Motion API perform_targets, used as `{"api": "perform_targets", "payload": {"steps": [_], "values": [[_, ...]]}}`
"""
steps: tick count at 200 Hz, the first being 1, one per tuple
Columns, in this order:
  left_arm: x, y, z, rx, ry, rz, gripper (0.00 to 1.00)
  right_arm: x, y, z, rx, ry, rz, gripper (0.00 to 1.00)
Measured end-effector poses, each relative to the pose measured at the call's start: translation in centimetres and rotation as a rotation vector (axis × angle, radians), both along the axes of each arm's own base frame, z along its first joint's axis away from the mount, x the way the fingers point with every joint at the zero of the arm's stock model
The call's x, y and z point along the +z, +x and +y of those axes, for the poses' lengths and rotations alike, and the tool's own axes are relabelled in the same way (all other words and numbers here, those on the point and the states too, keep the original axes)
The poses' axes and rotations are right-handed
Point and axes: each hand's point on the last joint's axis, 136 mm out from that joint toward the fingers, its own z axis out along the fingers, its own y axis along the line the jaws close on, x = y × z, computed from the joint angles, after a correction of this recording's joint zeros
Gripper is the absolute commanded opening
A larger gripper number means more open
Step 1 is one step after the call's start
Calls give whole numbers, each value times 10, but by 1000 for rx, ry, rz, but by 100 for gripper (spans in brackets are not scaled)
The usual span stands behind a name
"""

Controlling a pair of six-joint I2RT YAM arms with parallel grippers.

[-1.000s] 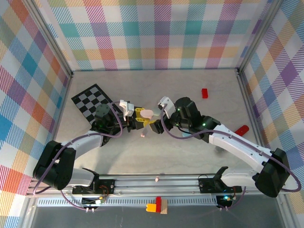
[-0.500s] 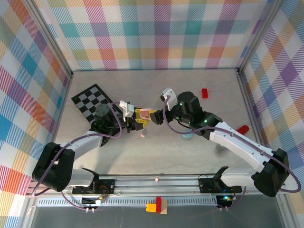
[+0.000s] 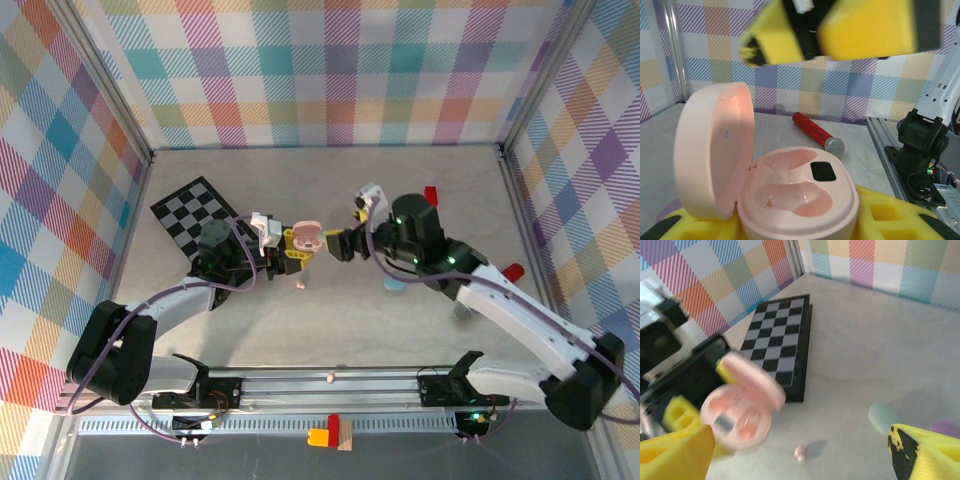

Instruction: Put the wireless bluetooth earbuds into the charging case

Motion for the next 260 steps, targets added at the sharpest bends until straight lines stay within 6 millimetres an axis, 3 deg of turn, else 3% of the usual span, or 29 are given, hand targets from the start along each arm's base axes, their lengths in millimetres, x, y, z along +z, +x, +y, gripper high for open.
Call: {"api": "perform_targets", "payload": {"steps": [23, 42, 82, 143, 170, 205, 260], "values": [[0, 5, 5, 29, -7, 2, 39, -19, -31, -23, -32, 49, 122, 86], [5, 10, 9, 51, -21, -9, 39, -58, -54, -31, -59, 48, 277, 85], [13, 16, 15, 80, -48, -31, 39, -158, -121, -16, -48, -108, 613, 81], [14, 16, 18, 91, -50, -37, 39, -246, -194, 12, -45, -377, 969, 65], [15, 14, 19, 93, -46, -42, 39, -258, -206, 25, -52, -424, 1069, 53], [17, 12, 20, 94, -40, -55, 39, -262, -215, 39, -35, -449, 1151, 46], [20, 7, 21, 94, -42, -75, 39, -260, -224, 47, -25, -508, 1231, 46]]}}
